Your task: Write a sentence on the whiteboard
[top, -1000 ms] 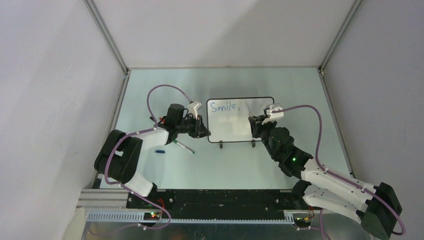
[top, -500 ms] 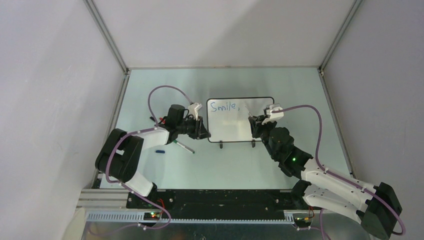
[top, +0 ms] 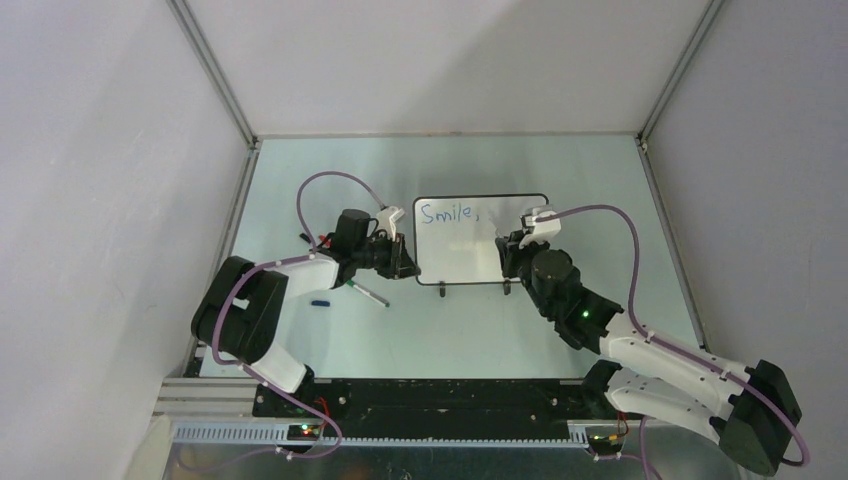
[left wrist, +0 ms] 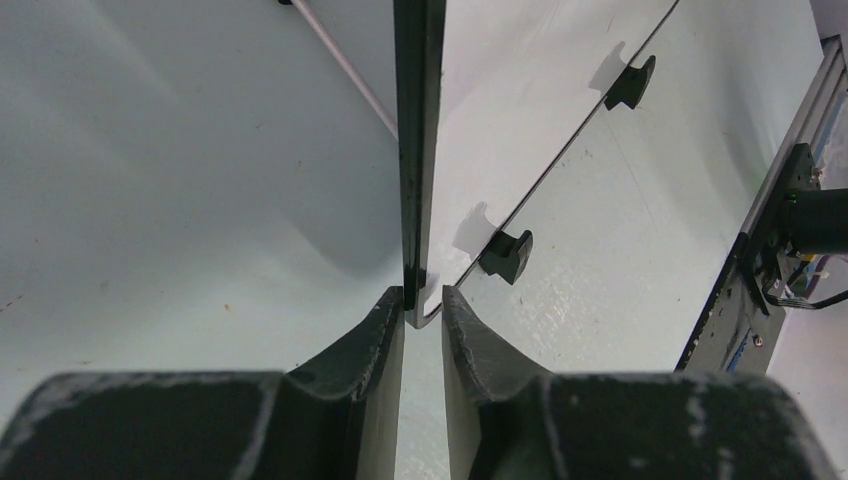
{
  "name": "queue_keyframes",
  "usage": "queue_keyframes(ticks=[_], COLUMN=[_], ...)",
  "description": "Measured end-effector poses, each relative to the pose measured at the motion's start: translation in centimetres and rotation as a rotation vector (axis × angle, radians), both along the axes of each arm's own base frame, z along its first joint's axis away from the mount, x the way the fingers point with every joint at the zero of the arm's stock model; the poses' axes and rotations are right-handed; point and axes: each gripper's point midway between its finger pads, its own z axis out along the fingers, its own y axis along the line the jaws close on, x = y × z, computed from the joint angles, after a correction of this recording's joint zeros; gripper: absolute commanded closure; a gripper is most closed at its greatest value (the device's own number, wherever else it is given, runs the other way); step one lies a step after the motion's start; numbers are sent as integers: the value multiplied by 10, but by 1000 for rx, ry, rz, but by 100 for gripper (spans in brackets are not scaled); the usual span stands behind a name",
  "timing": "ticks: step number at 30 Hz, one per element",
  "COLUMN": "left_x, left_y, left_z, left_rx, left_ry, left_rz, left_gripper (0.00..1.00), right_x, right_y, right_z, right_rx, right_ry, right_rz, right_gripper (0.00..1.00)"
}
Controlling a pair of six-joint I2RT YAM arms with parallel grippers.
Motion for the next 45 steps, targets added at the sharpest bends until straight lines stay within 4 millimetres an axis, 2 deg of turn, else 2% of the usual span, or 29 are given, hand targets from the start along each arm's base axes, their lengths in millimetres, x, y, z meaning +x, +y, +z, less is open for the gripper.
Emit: queue_keyframes(ticks=[3, 8, 16, 19, 25, 33, 45], left_x=[0, 0, 0, 0, 0, -1, -1], left_y=[0, 0, 0, 0, 0, 0, 0], left_z=[0, 0, -1, -1, -1, -2, -2], left_rx=[0, 0, 1, 1, 1, 0, -2], left_ry=[0, 0, 4, 4, 4, 7, 7], left_rz=[0, 0, -1, -1, 0, -3, -4], left_gripper=[76, 76, 75, 75, 74, 74, 74], right_x=[-1, -3, -2, -2, 0, -5, 5], right_y=[0, 1, -8, -13, -19, -14, 3], right_z=[1, 17, 31, 27, 21, 18, 3], right_rx=[-10, -4, 9, 8, 10, -3, -84], right_ry=[27, 64, 138, 177, 243, 287, 353], right_rz=[1, 22, 39, 44, 55, 90, 87], right_gripper=[100, 100, 100, 97, 100, 100, 100])
